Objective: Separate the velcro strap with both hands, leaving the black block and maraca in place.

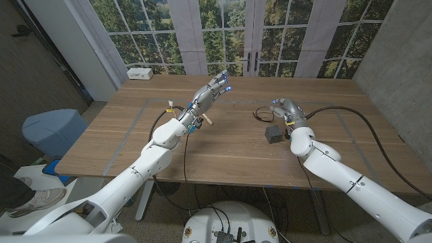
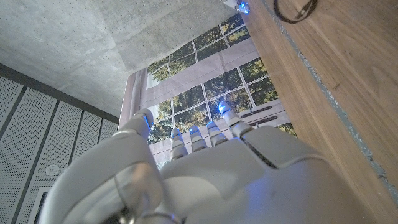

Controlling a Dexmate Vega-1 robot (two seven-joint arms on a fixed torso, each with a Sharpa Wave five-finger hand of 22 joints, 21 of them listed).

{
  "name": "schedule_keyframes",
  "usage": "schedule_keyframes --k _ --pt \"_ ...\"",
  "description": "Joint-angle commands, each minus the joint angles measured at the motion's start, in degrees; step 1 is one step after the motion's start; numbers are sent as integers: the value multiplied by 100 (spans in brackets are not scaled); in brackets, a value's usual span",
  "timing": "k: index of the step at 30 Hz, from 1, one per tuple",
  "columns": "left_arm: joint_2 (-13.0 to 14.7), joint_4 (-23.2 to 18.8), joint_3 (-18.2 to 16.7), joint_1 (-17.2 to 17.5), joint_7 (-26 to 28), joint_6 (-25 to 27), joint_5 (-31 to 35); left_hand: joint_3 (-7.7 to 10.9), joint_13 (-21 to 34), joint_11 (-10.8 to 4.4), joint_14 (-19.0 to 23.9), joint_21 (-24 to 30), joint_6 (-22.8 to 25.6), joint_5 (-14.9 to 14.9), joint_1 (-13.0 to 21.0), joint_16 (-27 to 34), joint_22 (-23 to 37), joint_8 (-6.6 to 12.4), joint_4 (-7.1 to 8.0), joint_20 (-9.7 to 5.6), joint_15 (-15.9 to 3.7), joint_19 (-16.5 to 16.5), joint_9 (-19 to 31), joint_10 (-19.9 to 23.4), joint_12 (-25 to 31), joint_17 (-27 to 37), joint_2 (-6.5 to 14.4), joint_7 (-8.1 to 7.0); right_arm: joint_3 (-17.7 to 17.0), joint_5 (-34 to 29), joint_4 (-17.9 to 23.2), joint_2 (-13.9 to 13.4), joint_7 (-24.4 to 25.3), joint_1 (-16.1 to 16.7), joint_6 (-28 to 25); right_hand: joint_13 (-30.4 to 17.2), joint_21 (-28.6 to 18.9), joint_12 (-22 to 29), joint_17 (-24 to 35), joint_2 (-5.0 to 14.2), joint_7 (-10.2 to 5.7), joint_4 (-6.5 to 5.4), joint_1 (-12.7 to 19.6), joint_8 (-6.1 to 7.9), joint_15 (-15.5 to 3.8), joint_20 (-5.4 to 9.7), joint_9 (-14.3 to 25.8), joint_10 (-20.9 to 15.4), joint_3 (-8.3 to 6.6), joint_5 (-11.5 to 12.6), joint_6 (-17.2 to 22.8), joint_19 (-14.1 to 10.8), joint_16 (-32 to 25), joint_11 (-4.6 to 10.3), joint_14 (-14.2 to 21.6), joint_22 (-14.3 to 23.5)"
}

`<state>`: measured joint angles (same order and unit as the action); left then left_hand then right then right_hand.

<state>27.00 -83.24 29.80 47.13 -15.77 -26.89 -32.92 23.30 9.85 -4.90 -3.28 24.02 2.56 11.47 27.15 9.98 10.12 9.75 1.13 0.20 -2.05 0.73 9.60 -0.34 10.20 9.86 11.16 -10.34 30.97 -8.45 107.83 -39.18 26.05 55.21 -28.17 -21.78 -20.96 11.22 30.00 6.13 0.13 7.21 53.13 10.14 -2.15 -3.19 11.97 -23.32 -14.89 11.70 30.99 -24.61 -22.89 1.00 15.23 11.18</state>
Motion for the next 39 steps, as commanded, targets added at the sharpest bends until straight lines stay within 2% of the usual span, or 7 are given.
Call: schedule_keyframes --k 1,12,19,25,29,30,39 --pt "-29 99 -7 -50 -74 14 -52 74 18 -15 -67 -12 16 25 -42 16 17 37 -12 31 -249 -18 14 -18 45 5 -32 -35 -69 383 -189 -73 -108 -38 491 22 50 -33 -7 36 -5 -44 -242 -16 34 -28 -12 221 85 -2 -347 119 99 -31 -140 4" --pt "-49 116 -14 -41 -56 8 -54 123 16 -16 -79 -30 6 25 -55 14 15 34 -36 33 -251 -9 13 -30 48 -2 -36 -49 -227 707 -403 -72 -84 38 1193 77 108 -15 -26 233 -12 -166 -487 27 73 79 -38 385 93 83 -594 247 210 -89 -319 -14" --pt "-48 98 -14 -23 -31 7 -38 156 16 -17 -80 -42 2 24 -68 16 15 33 -50 32 -255 -3 13 -34 50 -5 -38 -54 -354 1054 -587 -85 -283 71 1724 163 180 -12 -147 338 -124 -240 -696 59 -118 416 -62 493 45 167 -647 368 432 -67 -538 -42" --pt "-46 81 -14 -11 -7 18 -29 179 15 -23 -86 -52 -1 23 -80 16 15 33 -59 32 -256 1 13 -36 53 -6 -40 -54 -429 1200 -735 -44 -268 134 2147 244 220 -24 -278 362 -190 -271 -808 36 -112 490 -77 583 -9 196 -771 391 598 -51 -636 -66" --pt "-42 68 -19 5 24 13 -11 196 15 -31 -98 -59 -5 22 -91 13 15 32 -64 25 -263 5 13 -41 53 -6 -41 -56 -533 1418 -1005 81 -260 205 2804 324 257 -17 -330 521 -180 -510 -1112 24 -179 566 -85 623 -30 162 -909 412 671 -48 -669 -74" --pt "-41 64 -21 11 33 8 -6 200 15 -33 -98 -60 -3 22 -93 14 15 33 -65 28 -263 6 13 -44 52 -6 -42 -57 -559 1474 -1135 140 -247 218 3067 388 281 -7 -353 596 -170 -710 -1284 -7 -214 605 -96 622 -151 137 -1094 424 699 -43 -649 -76" --pt "-44 26 -50 78 251 -67 153 223 15 -59 -104 -71 -25 19 -115 15 15 25 -74 9 -275 15 13 -52 53 -6 -50 -63 -722 1644 -1900 540 -152 246 4625 510 307 6 -379 607 33 -1147 -1649 41 -216 661 -114 623 -392 22 -1231 403 747 -76 -632 -72"
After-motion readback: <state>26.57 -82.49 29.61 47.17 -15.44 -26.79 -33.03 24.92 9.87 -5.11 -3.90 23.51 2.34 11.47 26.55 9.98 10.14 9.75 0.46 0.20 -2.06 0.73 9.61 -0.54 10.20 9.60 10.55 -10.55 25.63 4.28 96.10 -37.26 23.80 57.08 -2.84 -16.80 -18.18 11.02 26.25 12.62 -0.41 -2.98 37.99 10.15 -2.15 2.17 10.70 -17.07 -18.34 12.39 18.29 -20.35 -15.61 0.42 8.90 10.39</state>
